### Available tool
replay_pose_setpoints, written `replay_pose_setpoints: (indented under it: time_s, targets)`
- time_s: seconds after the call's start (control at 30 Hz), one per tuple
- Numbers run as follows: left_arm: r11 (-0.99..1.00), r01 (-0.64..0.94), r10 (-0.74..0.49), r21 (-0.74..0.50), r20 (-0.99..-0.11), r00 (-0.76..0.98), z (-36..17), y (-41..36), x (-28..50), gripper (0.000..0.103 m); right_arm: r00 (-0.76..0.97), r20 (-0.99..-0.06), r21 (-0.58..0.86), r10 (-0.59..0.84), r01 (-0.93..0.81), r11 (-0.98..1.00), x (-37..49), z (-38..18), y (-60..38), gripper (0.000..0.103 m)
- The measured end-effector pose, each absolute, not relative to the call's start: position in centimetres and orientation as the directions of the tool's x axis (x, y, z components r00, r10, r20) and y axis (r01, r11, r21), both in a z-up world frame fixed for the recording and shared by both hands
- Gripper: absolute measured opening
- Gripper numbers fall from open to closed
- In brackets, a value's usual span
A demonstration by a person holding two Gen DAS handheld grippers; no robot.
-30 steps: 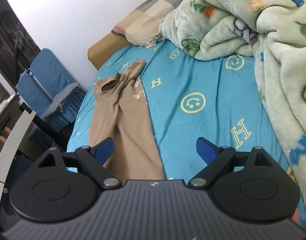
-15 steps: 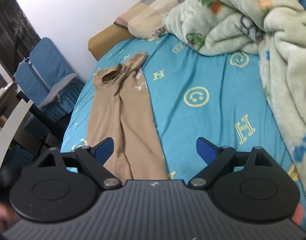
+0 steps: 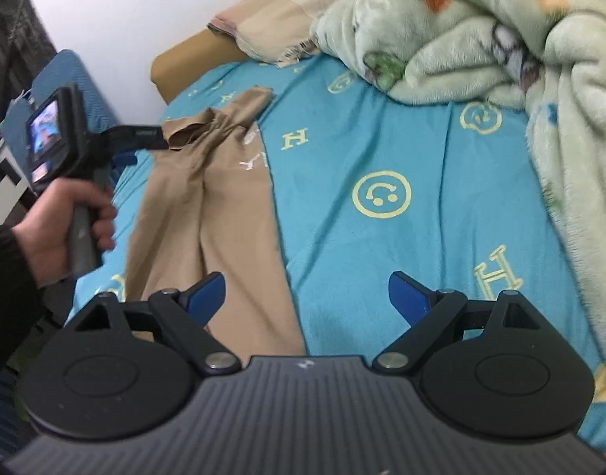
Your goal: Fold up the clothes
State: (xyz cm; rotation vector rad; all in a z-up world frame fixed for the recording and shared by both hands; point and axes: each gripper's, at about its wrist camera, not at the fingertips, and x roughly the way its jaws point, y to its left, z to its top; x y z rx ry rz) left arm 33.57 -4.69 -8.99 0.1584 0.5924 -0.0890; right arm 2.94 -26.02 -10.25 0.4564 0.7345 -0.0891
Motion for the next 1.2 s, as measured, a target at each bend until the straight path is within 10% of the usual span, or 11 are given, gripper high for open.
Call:
replay_pose_setpoints:
  time_s: [0.17,0.27,0.57,0.63,0.7,0.8,1.2]
  targets:
    - [0.974,0.099,0.04,0.205,-0.581,0.813,-12.9,-6.3,40.2,0.056,0.704,-0.7,0.41,0.117,0.263,0.873,4.4,-12.3,-26.4,0.091]
    - [0.979,0.091,0.037,0.185,-0.591,0.806,-13.4,-6.9,43.4,0.004,0.701,-0.699,0.44,0.14,0.266,0.858,4.8,-12.8,-26.3,0.091]
    - [0.938,0.172,0.042,0.3,-0.593,0.804,-13.7,-12.9,50.7,0.005,0.68,-0.722,0.407,0.127,0.27,0.873,6.5,-14.5,-26.0,0.091]
    - [0.938,0.179,0.045,0.297,-0.616,0.786,-14.3,-13.2,51.0,0.012,0.675,-0.728,0.395,0.117,0.275,0.877,6.6,-14.7,-26.1,0.091]
    - [0.943,0.163,0.053,0.29,-0.616,0.786,-14.3,-13.1,50.7,0.055,0.684,-0.722,0.387,0.105,0.273,0.881,6.6,-14.6,-26.1,0.091]
    - [0.951,0.13,0.055,0.282,-0.563,0.825,-12.9,-12.4,48.9,0.088,0.698,-0.709,0.368,0.096,0.252,0.895,6.7,-14.3,-25.9,0.091]
    - [0.992,0.114,-0.119,-0.047,-0.6,0.791,-4.7,-7.3,31.1,0.089,0.797,-0.594,0.337,0.113,0.118,0.934,5.1,-11.1,-25.0,0.091]
